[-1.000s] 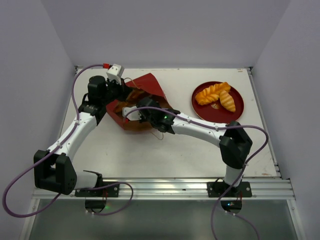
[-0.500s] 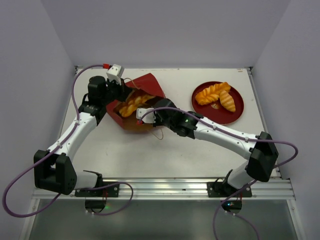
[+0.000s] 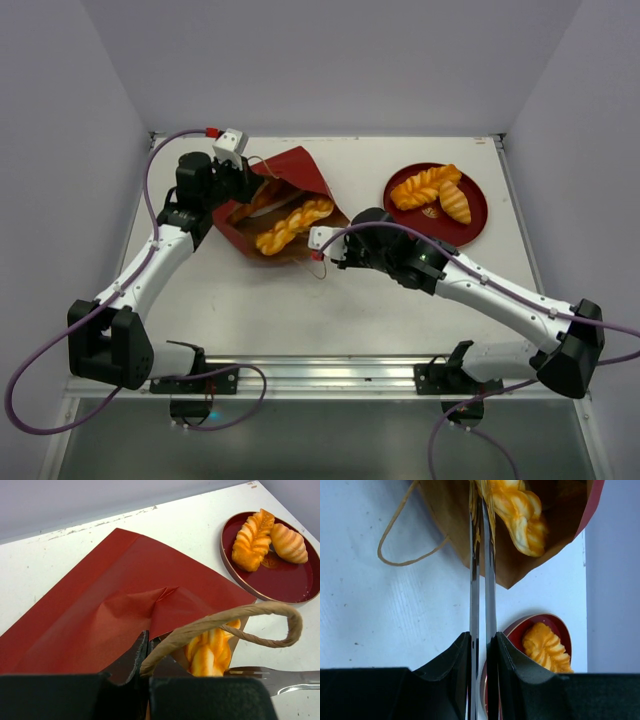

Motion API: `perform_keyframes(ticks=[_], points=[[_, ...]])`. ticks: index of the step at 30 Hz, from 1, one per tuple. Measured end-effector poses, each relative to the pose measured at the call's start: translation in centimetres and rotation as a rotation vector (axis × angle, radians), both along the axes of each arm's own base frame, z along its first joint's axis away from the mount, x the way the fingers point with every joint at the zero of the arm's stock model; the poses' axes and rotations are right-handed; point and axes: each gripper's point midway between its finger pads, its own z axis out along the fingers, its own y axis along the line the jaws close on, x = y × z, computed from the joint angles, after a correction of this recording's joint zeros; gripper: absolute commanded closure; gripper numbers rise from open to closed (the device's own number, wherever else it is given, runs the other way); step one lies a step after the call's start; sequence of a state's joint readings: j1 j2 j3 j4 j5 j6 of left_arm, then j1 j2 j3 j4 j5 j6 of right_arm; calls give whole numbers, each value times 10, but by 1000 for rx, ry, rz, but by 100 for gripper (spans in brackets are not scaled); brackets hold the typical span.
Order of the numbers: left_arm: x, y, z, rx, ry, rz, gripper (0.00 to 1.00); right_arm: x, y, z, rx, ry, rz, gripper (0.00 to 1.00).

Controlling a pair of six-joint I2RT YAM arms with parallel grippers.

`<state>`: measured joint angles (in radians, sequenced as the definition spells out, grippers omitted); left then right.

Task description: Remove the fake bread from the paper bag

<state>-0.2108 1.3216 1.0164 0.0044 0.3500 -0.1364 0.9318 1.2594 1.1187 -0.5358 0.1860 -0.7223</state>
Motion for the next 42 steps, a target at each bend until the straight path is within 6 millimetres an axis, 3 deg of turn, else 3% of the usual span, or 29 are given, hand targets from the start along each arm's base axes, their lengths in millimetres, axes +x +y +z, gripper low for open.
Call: perform_keyframes(ticks=[8,21,33,42], points=[[1,1,0,2,0,6,100,-15,-10,-14,-7,65,21,100],[1,2,0,3,-1,10,100,-18,-11,-15,28,104,22,100],[2,3,0,5,-1,17,100,-27,-17,-6,91,157,18,100],[2,4,-1,7,0,25,100,-38,-13,15,158,176,50,100]])
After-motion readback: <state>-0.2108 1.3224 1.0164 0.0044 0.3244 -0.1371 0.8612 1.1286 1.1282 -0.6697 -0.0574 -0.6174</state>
